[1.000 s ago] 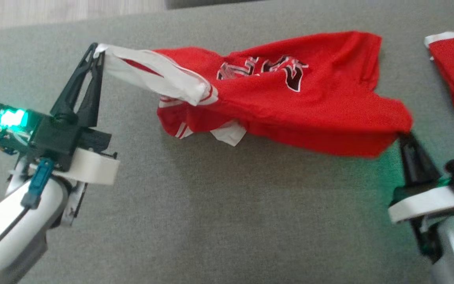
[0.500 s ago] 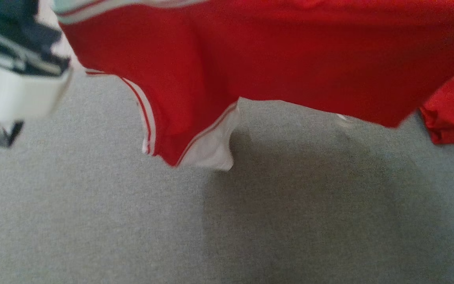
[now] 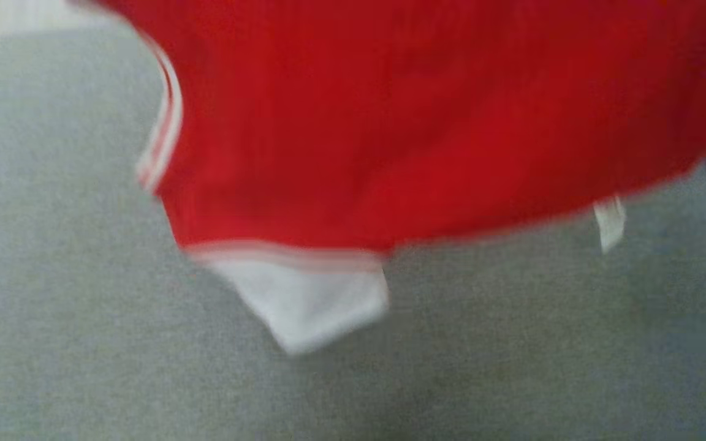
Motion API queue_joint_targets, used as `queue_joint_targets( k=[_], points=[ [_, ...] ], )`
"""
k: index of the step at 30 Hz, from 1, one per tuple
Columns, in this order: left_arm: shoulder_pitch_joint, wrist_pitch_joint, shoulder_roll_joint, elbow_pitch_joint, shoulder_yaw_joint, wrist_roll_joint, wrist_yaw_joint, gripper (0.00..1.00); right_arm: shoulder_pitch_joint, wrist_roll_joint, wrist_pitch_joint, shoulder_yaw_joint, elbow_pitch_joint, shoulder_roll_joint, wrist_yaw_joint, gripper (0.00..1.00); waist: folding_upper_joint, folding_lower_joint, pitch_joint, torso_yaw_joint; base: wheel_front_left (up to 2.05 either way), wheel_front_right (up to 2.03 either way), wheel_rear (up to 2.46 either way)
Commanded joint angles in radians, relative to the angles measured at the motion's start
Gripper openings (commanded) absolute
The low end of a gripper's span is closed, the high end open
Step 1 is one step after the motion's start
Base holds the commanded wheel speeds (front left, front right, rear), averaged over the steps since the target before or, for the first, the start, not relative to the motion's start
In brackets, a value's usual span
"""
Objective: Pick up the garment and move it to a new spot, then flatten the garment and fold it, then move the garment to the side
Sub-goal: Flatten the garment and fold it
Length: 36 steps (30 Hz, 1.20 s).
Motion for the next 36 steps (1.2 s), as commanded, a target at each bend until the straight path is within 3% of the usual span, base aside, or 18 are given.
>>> queue_joint_targets(
  k=[1, 9, 15, 23, 24, 26, 31, 36],
  points=[
    [-0.089, -0.012, 0.021, 0.004, 0.048, 0.021, -0.004, 0.00, -0.050, -0.004, -0.017, 0.009, -0.002, -0.016, 0.007, 0.00, 0.0000, -0.0003, 0.097, -0.005, 0.00, 0.00, 0.00],
    [-0.350, -0.183, -0.085, 0.198, 0.057, 0.108, -0.028, 0.00, -0.354, -0.108, -0.210, 0.058, 0.219, -0.007, 0.007, 0.00, 0.0000, -0.0003, 0.210, 0.000, 0.00, 0.00, 0.00],
    [-0.255, -0.250, -0.052, 0.164, 0.032, 0.115, -0.055, 0.00, -0.350, -0.123, -0.265, 0.124, 0.329, -0.030, 0.007, 0.00, 0.0000, -0.0003, 0.228, 0.022, 0.00, 0.00, 0.00],
    [0.233, -0.274, 0.064, -0.138, 0.030, 0.098, 0.076, 0.00, -0.085, -0.090, -0.292, 0.119, 0.390, -0.030, 0.007, 0.00, 0.0000, -0.0003, 0.194, 0.052, 0.00, 0.00, 0.00],
    [0.233, -0.274, 0.064, -0.138, 0.030, 0.098, 0.076, 0.00, -0.085, -0.090, -0.292, 0.119, 0.390, -0.030, 0.007, 0.00, 0.0000, -0.0003, 0.194, 0.052, 0.00, 0.00, 0.00],
    [0.375, -0.275, 0.089, -0.217, 0.023, 0.109, 0.125, 0.00, 0.008, -0.080, -0.294, 0.098, 0.387, -0.023, 0.007, 0.00, 0.0000, -0.0003, 0.178, 0.054, 0.00, 0.00, 0.00],
    [0.727, -0.275, 0.122, -0.374, -0.011, 0.115, 0.232, 0.00, 0.249, -0.070, -0.296, 0.013, 0.304, 0.011, 0.007, 0.00, 0.0000, -0.0003, 0.133, 0.041, 0.00, 0.00, 0.00],
    [0.998, -0.275, 0.117, -0.448, -0.021, 0.089, 0.318, 0.00, 0.500, -0.102, -0.296, -0.085, 0.185, 0.065, 0.007, 0.00, 0.0000, -0.0003, 0.077, 0.020, 0.00, 0.00, 0.00]
  ],
)
